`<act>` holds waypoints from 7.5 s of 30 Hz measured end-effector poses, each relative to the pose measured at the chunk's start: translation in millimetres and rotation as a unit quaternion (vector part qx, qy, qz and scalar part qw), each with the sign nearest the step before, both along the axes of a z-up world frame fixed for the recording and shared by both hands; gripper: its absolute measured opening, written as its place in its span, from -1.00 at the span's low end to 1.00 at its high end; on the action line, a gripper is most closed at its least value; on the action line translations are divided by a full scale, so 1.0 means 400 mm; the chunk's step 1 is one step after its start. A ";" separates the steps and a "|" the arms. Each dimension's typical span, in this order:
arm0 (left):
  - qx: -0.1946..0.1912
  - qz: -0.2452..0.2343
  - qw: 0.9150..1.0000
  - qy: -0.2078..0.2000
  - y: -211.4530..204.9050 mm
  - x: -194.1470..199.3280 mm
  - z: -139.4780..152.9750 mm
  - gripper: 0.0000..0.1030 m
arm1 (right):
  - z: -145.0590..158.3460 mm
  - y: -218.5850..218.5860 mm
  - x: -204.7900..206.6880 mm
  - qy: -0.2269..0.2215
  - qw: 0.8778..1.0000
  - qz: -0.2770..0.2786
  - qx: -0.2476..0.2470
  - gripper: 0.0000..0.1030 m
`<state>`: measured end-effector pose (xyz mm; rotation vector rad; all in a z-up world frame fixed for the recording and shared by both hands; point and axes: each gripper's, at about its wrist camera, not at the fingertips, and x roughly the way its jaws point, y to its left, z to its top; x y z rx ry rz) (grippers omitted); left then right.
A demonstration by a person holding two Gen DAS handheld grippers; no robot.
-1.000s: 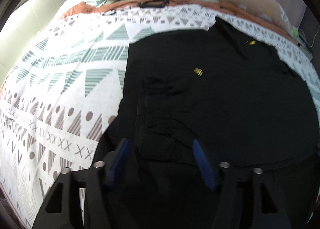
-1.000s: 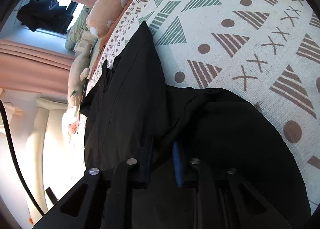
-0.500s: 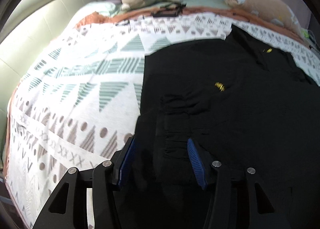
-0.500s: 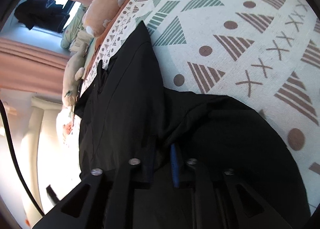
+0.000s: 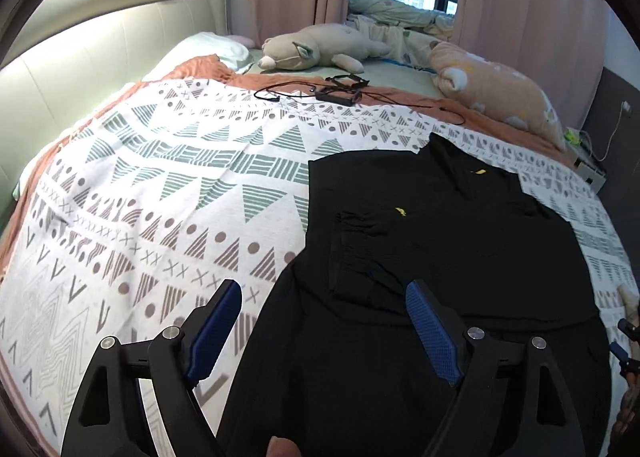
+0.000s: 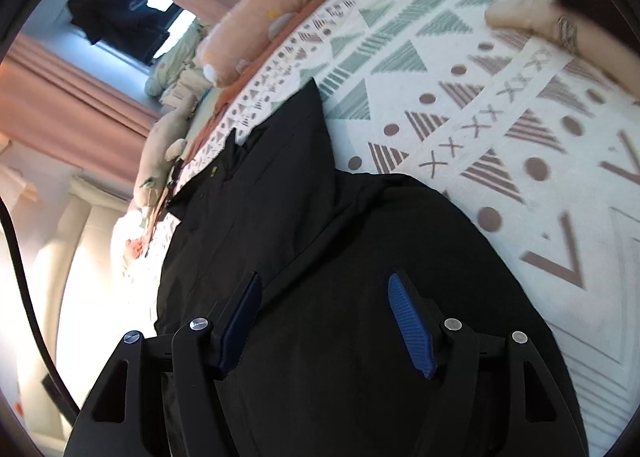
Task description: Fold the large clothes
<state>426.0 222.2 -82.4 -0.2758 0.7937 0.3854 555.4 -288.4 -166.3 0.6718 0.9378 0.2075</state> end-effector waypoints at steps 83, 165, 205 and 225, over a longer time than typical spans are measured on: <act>-0.154 -0.023 0.988 -0.014 0.010 -0.729 -0.282 -0.15 | -0.206 -0.294 -0.677 -0.031 0.999 0.032 -0.002 0.25; -0.337 -0.019 0.916 -0.215 -0.027 -1.143 0.028 -0.98 | 0.190 -0.337 -0.996 -0.183 0.974 0.044 0.128 -0.90; -0.331 -0.034 0.901 -0.279 0.167 -0.691 0.362 -0.98 | 0.529 -0.182 -0.490 -0.245 0.962 0.039 0.112 -0.90; -0.321 0.005 0.930 -0.179 0.244 -0.243 0.192 -0.98 | 0.304 -0.106 -0.068 -0.139 0.987 0.020 0.082 -0.90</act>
